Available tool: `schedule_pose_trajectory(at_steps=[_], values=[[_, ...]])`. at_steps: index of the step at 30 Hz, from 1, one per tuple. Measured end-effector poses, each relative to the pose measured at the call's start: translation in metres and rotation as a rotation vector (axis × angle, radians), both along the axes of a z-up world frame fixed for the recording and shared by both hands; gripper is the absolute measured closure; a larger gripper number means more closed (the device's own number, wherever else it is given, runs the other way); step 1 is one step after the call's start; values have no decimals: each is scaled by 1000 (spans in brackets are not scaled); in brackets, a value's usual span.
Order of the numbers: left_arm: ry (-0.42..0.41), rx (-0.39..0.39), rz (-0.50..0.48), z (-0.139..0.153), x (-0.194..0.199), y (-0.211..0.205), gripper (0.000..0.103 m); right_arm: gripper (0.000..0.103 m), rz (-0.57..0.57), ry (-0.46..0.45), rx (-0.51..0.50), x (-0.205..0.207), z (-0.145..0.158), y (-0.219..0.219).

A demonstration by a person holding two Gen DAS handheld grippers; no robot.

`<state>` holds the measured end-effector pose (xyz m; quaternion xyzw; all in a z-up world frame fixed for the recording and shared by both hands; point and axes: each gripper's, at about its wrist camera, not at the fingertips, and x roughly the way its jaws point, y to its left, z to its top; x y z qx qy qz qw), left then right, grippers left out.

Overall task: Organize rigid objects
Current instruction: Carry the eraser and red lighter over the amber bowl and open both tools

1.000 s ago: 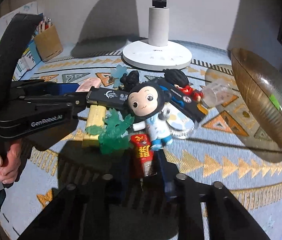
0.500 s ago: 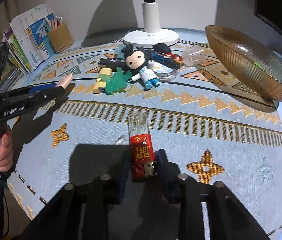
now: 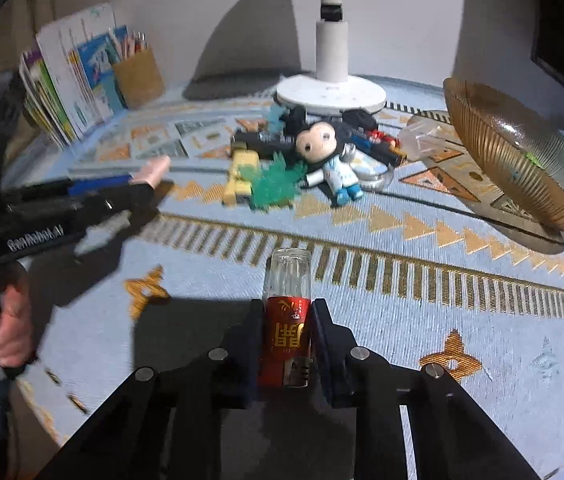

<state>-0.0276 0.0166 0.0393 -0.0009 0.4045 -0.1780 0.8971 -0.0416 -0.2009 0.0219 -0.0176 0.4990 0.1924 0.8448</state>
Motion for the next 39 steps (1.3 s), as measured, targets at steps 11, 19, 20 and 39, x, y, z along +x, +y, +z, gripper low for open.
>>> schedule_pose_trajectory(at_steps=[11, 19, 20, 39], values=[[-142, -86, -108, 78, 8, -65, 69, 80, -227, -151, 43, 9, 69, -80], [-221, -136, -230, 133, 53, -177, 69, 80, -499, -233, 22, 51, 111, -204], [-221, -148, -235, 137, 64, -192, 69, 80, -522, -235, 21, 58, 113, -216], [40, -87, -197, 38, 145, -282, 69, 80, -636, -68, -62, 162, 49, -282]])
